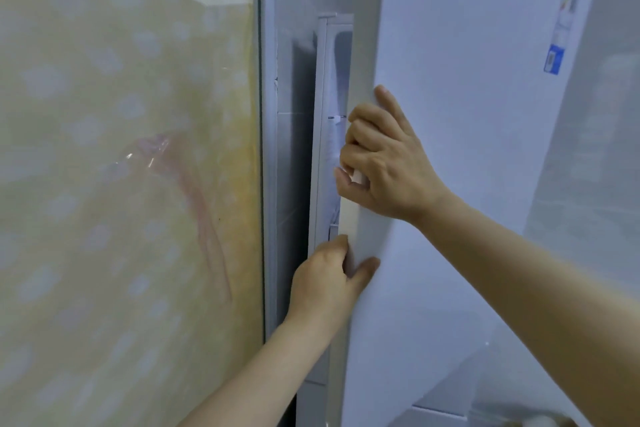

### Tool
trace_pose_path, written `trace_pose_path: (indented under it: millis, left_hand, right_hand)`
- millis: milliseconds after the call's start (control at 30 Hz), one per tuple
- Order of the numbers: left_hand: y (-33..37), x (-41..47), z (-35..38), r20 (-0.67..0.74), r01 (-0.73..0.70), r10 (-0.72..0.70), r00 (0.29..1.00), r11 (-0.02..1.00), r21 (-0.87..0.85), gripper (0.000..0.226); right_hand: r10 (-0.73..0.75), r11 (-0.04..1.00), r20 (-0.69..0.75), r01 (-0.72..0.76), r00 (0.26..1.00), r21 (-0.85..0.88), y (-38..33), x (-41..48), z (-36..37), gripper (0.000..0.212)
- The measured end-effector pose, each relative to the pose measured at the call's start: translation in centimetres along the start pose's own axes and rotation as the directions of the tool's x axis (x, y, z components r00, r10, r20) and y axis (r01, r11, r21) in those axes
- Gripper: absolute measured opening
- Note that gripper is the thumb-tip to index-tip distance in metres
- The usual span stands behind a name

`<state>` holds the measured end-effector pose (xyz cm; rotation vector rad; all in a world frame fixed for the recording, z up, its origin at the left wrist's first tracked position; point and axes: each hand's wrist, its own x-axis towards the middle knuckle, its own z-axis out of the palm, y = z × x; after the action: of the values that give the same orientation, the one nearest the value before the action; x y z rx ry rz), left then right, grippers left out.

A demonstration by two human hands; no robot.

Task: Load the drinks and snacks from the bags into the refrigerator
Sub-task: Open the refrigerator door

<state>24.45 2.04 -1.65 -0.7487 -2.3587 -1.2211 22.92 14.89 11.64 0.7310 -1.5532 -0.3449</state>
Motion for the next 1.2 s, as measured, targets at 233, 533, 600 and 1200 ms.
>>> trace_pose_path:
  millis: [233, 533, 600, 1200]
  left_hand:
    - [2.1, -2.5, -0.8, 0.149, -0.154, 0.157, 0.976, 0.988, -0.028, 0.037]
    - [2.8, -6.4, -1.2, 0.218, -0.293, 0.333, 0.917, 0.936, -0.196, 0.017]
    - [2.9, -6.3, -1.1, 0.207, -0.341, 0.383, 0.900, 0.916, -0.211, 0.022]
    - [11.2, -8.3, 10.3, 0.483, -0.608, 0.566, 0.668, 0.789, -0.084, 0.036]
  right_hand:
    - [0.029, 0.991, 0.118, -0.013, 0.993, -0.134, -0.9, -0.6, -5.6, 0.024]
    - [0.133, 0.953, 0.222, -0.063, 0.966, -0.297, -2.4, -3.6, -14.5, 0.022]
    - [0.167, 0.938, 0.227, -0.084, 0.959, -0.338, -2.4, -4.2, -16.6, 0.021]
    - [0.663, 0.647, 0.135, -0.472, 0.737, -0.599, -0.2, -12.5, -33.4, 0.040]
